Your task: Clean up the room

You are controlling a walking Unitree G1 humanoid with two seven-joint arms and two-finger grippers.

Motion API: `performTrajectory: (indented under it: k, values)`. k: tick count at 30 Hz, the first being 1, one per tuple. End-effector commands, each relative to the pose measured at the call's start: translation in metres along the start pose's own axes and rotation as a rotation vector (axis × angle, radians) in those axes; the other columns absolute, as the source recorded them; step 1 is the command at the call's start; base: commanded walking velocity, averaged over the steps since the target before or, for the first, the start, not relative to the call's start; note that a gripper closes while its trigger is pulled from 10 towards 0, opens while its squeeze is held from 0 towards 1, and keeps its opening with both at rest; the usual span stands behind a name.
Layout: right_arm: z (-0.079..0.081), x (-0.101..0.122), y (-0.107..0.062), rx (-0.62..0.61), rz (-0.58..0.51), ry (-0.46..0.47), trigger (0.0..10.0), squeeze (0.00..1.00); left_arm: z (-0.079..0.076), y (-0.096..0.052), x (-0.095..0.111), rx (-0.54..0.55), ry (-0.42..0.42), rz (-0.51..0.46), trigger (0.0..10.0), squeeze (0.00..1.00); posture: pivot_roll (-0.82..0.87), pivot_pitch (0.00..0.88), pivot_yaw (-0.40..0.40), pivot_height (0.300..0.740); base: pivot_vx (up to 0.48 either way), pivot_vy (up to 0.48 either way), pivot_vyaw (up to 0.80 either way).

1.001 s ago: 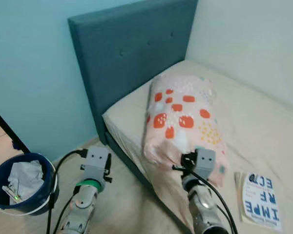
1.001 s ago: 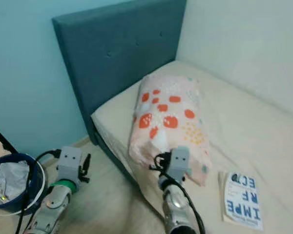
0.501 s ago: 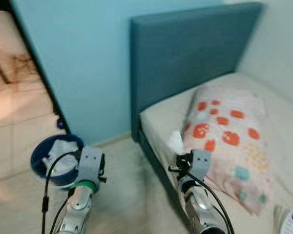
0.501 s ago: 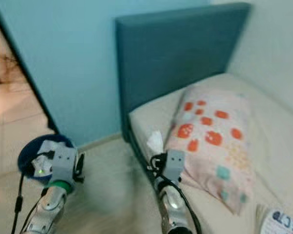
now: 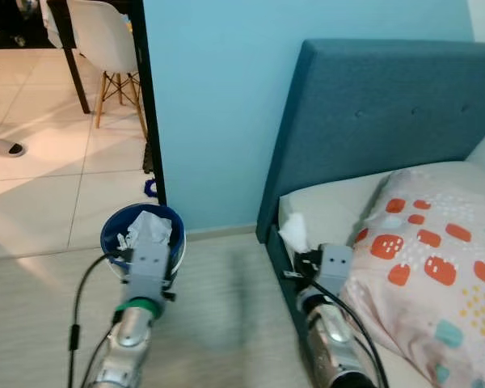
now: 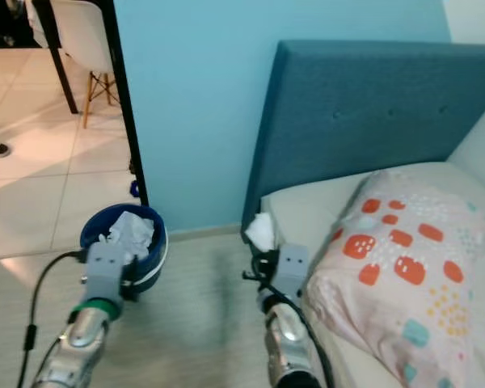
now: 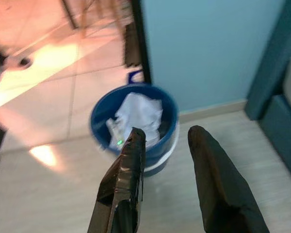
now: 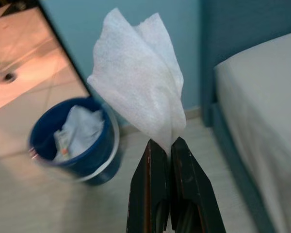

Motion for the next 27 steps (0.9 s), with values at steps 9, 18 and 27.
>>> performTrajectory:
  k: [9, 18, 27]
  values:
    - [0.0012, -0.0021, -0.0007, 0.011, 0.009, 0.0, 10.0, 0.0, -0.0052, -0.0011, -0.0036, -0.013, -0.006, 0.016, 10.0, 0.0, 0.02, 0.0, -0.004, 0.74, 0.0, 0.0, 0.8]
    - [-0.0001, -0.0016, -0.0002, -0.008, 0.005, 0.046, 10.0, 0.0, -0.0084, 0.0008, 0.0007, -0.04, -0.021, 0.001, 10.0, 0.0, 0.02, 0.0, -0.001, 0.74, 0.0, 0.0, 0.39]
    - [-0.0019, -0.0012, -0.0004, -0.016, 0.001, 0.044, 10.0, 0.0, -0.0111, 0.0011, 0.0028, -0.047, -0.03, -0.007, 10.0, 0.0, 0.02, 0.0, 0.001, 0.74, 0.0, 0.0, 0.0]
Point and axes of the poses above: a point about 5 cm out from each wrist's last joint towards the gripper, its own y axis pointing out of the wrist towards the gripper, its own x axis along the axis of the wrist's last joint, z = x × y, the point moved 6 cm from there along y, pointing out of the wrist towards the gripper, and after that the axes turned 6 degrees about -y, right-handed, at the moved point
